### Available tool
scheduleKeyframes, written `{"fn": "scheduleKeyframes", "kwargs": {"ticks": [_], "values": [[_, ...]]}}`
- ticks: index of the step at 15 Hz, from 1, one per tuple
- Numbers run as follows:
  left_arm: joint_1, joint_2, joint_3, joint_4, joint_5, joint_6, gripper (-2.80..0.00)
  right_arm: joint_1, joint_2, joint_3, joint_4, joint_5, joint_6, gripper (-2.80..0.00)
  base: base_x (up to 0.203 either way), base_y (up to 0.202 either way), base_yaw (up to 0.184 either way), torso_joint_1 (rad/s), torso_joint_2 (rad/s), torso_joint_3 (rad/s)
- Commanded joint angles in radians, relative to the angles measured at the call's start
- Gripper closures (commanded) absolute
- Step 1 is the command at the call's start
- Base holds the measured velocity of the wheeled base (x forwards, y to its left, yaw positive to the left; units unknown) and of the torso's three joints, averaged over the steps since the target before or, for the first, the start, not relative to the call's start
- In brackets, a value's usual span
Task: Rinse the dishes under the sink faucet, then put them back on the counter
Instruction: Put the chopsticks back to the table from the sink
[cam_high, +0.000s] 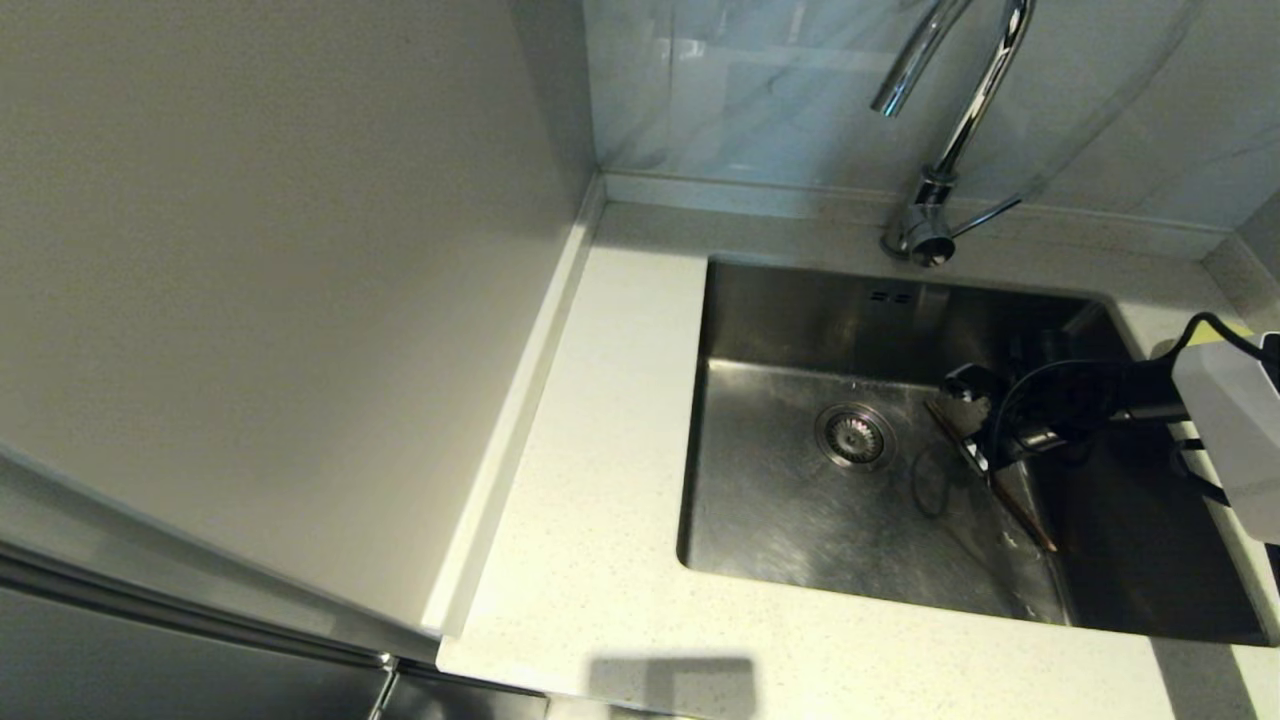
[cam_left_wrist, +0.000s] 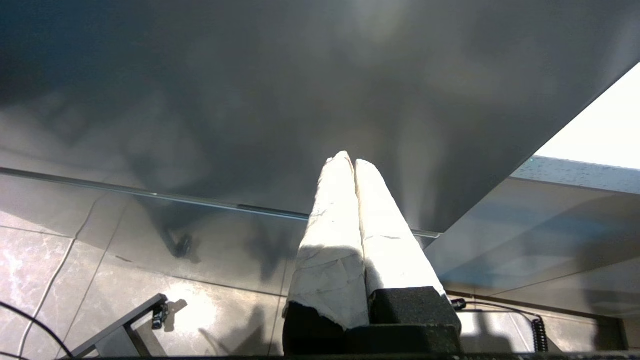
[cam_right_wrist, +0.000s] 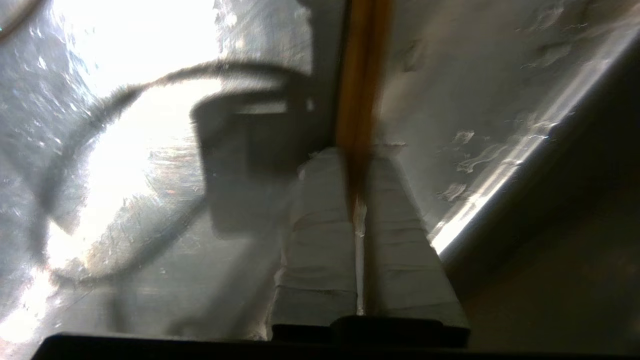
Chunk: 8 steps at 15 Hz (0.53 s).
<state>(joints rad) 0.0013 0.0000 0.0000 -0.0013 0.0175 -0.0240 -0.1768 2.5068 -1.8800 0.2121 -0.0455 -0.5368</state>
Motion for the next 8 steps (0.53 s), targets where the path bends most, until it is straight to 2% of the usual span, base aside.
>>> {"fn": "scheduleKeyframes", "kwargs": {"ticks": [1,8], "values": [[0.000,-0.003,0.000,0.000,0.001,-0.001,0.00,0.000,-0.028,-0.005,0.003,0.000,-0.004,0.00,0.000,0.000,0.000,0.000,0.00,0.000],[0.000,-0.003,0.000,0.000,0.001,-0.001,0.00,0.000,-0.079,0.007,0.006,0.000,-0.002,0.00,0.000,0.000,0.000,0.000,0.00,0.000]]}}
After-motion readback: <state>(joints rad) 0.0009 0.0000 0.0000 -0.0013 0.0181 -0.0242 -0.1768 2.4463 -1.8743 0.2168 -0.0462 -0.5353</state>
